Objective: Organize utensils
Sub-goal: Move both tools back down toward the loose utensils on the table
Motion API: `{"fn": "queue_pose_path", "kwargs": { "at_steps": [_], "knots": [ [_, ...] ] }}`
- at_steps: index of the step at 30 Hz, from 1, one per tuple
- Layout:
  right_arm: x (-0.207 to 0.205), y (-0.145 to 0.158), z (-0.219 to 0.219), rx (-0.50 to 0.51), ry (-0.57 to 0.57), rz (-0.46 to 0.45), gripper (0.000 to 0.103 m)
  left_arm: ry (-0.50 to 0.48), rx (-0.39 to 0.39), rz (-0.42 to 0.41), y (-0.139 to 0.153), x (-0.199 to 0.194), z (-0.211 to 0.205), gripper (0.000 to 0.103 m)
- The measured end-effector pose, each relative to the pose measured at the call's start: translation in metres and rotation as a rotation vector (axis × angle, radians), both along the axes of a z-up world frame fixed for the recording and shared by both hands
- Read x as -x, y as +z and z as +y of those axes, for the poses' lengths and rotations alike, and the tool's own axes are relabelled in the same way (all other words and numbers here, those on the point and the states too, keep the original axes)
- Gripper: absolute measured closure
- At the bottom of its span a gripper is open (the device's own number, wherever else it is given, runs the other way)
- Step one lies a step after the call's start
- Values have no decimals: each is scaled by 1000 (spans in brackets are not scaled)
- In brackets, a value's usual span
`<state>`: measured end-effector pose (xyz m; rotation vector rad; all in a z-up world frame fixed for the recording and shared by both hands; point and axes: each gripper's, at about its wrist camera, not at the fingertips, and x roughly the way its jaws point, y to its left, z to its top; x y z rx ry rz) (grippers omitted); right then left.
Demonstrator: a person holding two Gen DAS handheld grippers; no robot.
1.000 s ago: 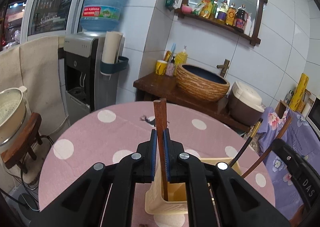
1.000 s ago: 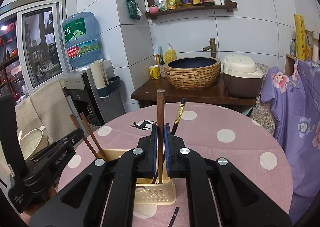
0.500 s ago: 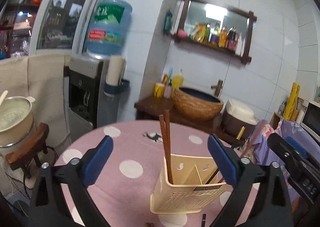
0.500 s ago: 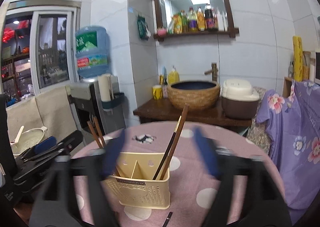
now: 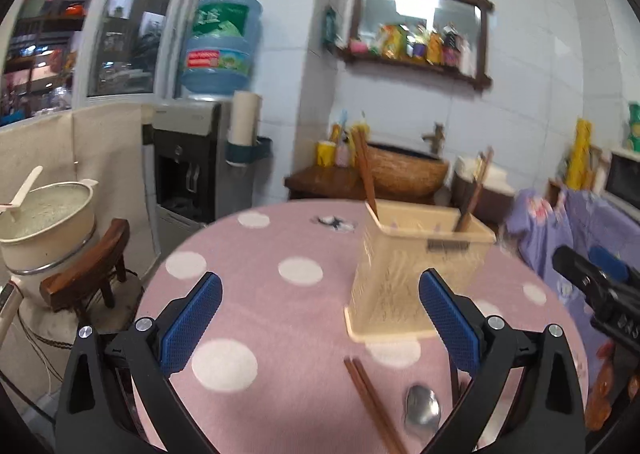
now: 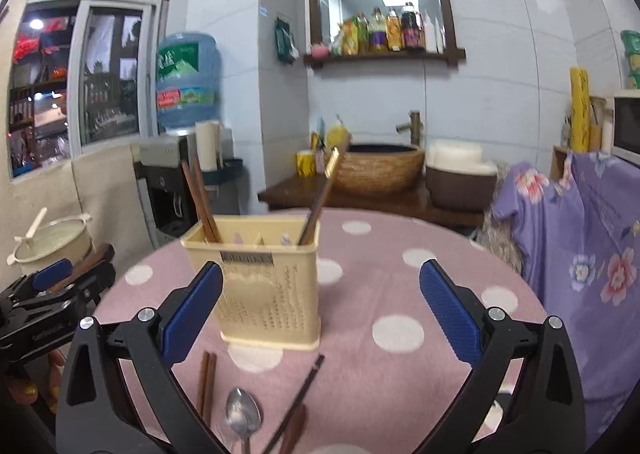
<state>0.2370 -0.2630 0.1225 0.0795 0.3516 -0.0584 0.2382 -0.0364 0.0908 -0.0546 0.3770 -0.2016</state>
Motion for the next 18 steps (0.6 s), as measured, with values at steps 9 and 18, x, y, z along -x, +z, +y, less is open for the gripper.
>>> {"fn": "queue_pose_path", "kwargs": {
  "at_steps": [9, 18],
  "knots": [
    [17, -44, 3, -24, 8, 87, 6, 14, -10, 44, -30, 23, 6, 5],
    [24, -63, 1, -14, 19, 163, 6, 55, -26, 163, -54, 22, 17, 5]
  ]
}}
